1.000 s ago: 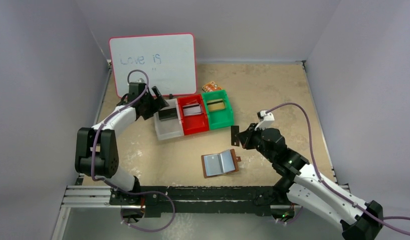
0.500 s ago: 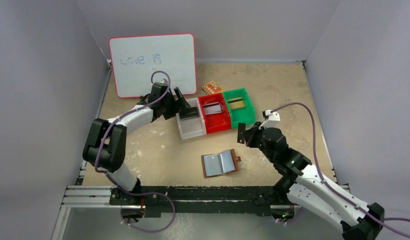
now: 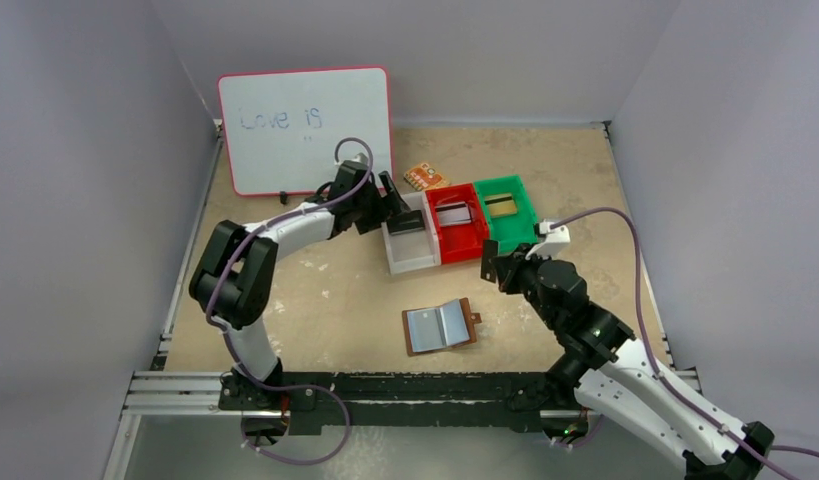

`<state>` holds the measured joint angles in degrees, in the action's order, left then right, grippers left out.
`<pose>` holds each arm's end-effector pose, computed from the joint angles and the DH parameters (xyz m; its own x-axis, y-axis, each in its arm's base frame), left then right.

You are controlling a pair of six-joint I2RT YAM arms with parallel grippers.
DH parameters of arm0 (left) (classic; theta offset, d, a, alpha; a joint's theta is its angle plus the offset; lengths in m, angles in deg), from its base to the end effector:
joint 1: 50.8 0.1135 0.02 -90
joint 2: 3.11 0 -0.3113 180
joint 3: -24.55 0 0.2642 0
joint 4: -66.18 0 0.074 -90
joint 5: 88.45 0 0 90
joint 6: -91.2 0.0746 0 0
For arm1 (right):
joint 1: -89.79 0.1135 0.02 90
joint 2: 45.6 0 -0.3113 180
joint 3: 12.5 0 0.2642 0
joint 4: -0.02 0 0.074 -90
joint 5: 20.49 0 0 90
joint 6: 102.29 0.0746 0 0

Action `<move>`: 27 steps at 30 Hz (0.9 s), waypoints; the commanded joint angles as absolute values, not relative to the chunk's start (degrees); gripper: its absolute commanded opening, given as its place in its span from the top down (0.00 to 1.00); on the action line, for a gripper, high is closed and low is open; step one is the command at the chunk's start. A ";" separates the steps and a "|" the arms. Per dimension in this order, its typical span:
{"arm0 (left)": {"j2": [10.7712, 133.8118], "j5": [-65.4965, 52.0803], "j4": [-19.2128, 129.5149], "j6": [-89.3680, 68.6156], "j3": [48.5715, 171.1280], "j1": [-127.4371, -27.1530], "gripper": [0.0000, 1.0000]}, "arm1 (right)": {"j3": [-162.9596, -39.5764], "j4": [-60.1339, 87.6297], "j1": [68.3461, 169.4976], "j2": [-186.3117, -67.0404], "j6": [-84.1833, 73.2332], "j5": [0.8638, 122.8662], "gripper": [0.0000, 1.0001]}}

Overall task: Take the credit cards out of the card holder
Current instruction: Move the storage box to the center of the board, then place the credit card in the storage box.

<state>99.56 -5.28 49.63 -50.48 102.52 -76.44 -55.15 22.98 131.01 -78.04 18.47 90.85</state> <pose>0.3925 -0.1982 0.2092 -0.7689 -0.4950 -0.4047 -0.1500 0.7549 -0.6385 0.1362 0.0832 0.2957 -0.3200 0.3530 -0.8792 -0.2131 0.8774 0.4298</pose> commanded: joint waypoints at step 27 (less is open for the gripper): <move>59.15 10.77 38.06 -53.48 81.20 -77.13 0.18 | -61.93 -2.16 130.86 -97.78 -29.69 64.89 1.00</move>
